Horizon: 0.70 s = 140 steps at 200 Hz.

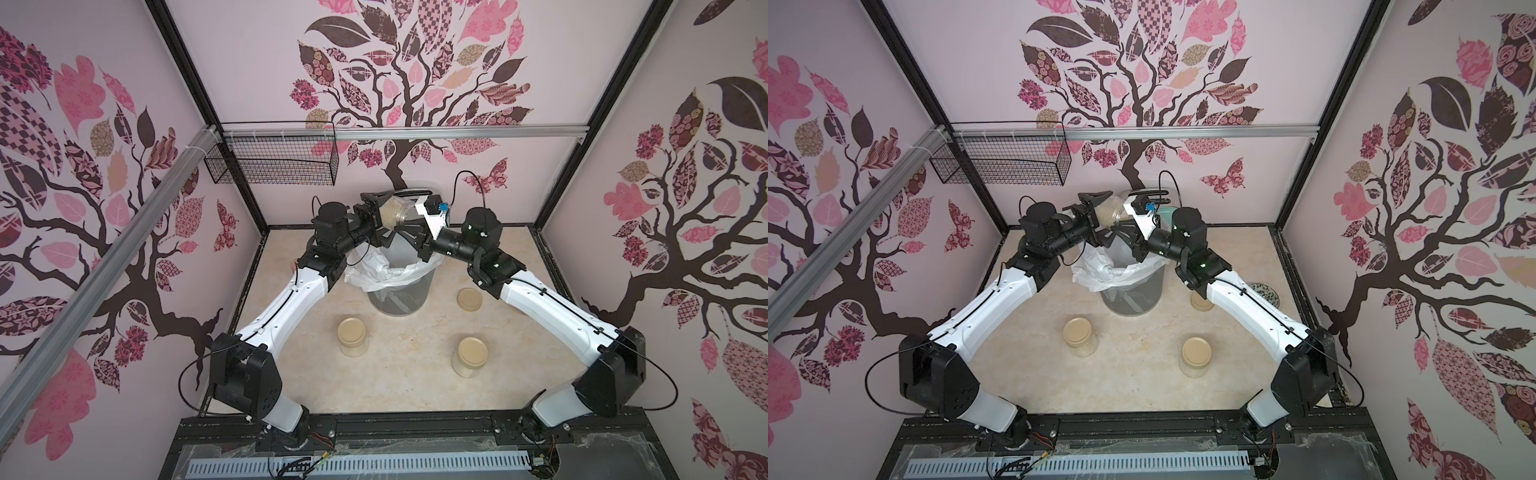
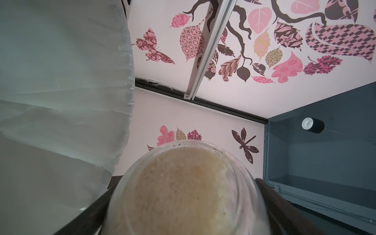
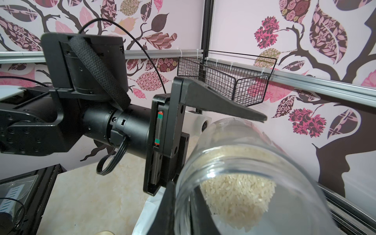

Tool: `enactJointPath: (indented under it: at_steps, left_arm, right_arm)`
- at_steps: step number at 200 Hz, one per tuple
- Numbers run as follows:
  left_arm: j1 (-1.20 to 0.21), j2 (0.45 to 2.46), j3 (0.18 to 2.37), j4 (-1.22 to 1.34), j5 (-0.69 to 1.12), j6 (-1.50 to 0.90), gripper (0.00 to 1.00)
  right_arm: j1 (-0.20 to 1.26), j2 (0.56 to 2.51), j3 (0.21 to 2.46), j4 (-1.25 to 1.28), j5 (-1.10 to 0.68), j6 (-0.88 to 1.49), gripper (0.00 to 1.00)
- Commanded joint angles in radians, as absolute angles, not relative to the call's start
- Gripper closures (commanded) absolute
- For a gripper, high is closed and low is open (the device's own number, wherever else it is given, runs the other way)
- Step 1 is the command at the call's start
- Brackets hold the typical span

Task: Empty moldy rice from jars
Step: Pour the moldy rice from the jar into the trash bin.

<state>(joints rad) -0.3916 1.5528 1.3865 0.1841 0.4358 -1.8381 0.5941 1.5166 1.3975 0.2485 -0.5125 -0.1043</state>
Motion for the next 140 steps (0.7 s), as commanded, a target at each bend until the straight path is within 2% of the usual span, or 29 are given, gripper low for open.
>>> enactJointPath:
  at_steps: [1, 38, 97, 104, 121, 135, 137, 140]
  left_arm:
    - [-0.415, 1.577, 1.411, 0.263, 0.453, -1.865, 0.06]
    - [-0.434, 1.608, 1.421, 0.306, 0.458, -1.889, 0.13]
    - [-0.431, 1.585, 1.408, 0.299, 0.420, -1.836, 0.32]
    - [-0.429, 1.583, 1.409, 0.298, 0.420, -1.823, 0.34]
    - [-0.413, 1.577, 1.414, 0.264, 0.415, -1.779, 0.35]
    - [-0.396, 1.568, 1.415, 0.232, 0.404, -1.746, 0.36]
    - [-0.395, 1.567, 1.414, 0.228, 0.403, -1.743, 0.36]
    - [-0.390, 1.565, 1.414, 0.223, 0.399, -1.738, 0.36]
  right_arm:
    - [0.599, 1.489, 1.418, 0.369, -0.540, -0.090, 1.00]
    - [0.600, 1.486, 1.413, 0.362, -0.536, -0.093, 1.00]
    - [0.599, 1.485, 1.384, 0.358, -0.516, -0.092, 1.00]
    - [0.600, 1.484, 1.381, 0.363, -0.508, -0.087, 0.88]
    - [0.599, 1.475, 1.376, 0.356, -0.493, -0.085, 0.48]
    - [0.600, 1.466, 1.373, 0.339, -0.475, -0.090, 0.26]
    - [0.600, 1.462, 1.372, 0.335, -0.474, -0.092, 0.19]
    - [0.599, 1.461, 1.371, 0.329, -0.470, -0.094, 0.12]
